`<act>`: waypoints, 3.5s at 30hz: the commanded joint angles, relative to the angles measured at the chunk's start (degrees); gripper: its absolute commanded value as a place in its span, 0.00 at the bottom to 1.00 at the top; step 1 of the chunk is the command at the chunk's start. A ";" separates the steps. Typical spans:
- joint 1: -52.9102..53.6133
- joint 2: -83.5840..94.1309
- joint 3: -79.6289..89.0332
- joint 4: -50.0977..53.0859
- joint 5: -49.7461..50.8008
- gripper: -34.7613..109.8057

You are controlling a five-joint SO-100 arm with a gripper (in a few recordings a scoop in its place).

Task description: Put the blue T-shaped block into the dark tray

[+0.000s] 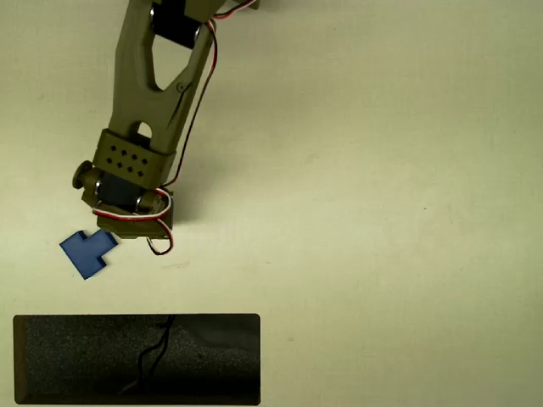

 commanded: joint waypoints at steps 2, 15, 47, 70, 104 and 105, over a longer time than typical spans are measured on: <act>8.17 13.36 9.14 0.88 -12.57 0.24; 16.08 -26.46 -30.94 -10.11 -14.15 0.24; 6.68 -23.29 -25.05 -12.74 -11.87 0.24; -9.84 -16.88 -17.93 1.32 -3.43 0.24; -18.98 -64.78 -55.20 -86.66 25.49 0.24; -19.42 -65.39 -55.28 -87.45 25.14 0.24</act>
